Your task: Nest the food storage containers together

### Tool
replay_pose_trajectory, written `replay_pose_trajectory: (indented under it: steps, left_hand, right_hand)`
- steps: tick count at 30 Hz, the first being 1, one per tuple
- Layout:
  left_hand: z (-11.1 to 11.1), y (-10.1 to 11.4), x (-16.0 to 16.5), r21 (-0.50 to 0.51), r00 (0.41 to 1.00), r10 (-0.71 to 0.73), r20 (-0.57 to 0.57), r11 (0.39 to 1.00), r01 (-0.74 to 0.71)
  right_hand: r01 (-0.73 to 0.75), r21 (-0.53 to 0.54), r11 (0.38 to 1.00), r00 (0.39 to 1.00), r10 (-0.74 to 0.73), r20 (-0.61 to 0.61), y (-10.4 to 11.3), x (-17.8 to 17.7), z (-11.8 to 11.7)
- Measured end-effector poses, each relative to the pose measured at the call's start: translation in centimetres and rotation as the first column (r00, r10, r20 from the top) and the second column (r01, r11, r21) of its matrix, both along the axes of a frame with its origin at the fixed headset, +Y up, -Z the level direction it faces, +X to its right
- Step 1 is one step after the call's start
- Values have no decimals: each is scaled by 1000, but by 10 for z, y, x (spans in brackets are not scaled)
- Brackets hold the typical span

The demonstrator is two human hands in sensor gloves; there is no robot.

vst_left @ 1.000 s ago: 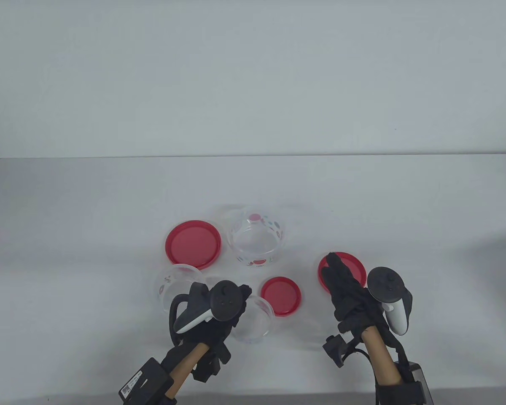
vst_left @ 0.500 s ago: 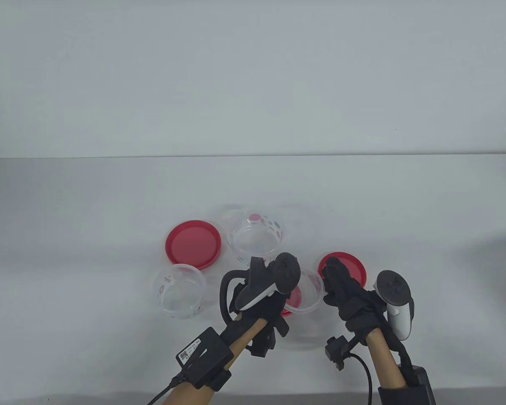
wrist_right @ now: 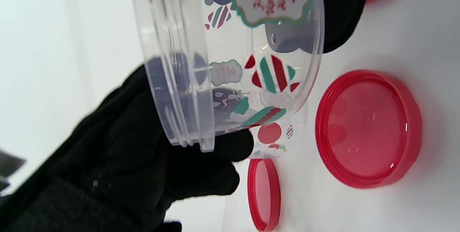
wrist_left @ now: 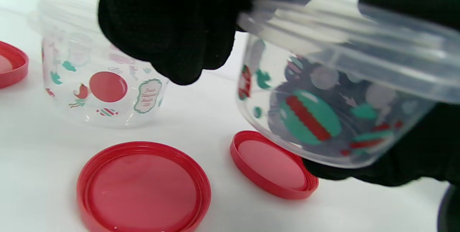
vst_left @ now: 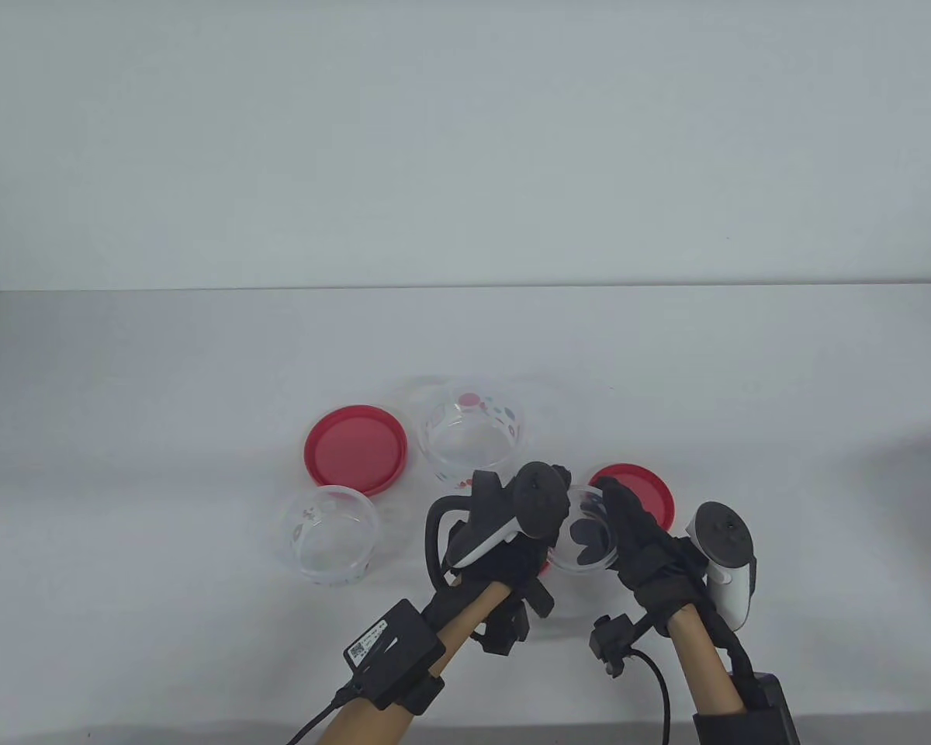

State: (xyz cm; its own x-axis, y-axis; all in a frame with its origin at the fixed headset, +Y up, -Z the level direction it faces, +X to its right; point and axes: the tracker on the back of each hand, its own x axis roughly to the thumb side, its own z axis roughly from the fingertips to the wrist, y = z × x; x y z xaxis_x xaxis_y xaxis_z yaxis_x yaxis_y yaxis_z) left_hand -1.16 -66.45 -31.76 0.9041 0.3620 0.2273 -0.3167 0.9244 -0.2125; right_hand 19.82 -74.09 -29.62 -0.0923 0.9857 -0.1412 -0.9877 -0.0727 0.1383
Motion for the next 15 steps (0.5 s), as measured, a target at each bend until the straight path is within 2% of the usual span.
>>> replay_pose_trajectory:
  steps: [4, 9, 15]
  left_hand:
    - [-7, -15, -29, -16, 995, 61, -85, 998, -63]
    - [-15, -46, -44, -71, 986, -85, -147, 995, 75]
    - [-28, -80, -45, -213, 965, -205, -161, 963, 168]
  right_hand:
    - [-43, 2, 999, 998, 43, 52, -1, 7, -2]
    - [-36, -7, 999, 998, 36, 52, -3, 7, -2]
    - [-42, -7, 999, 998, 43, 45, -3, 6, -2]
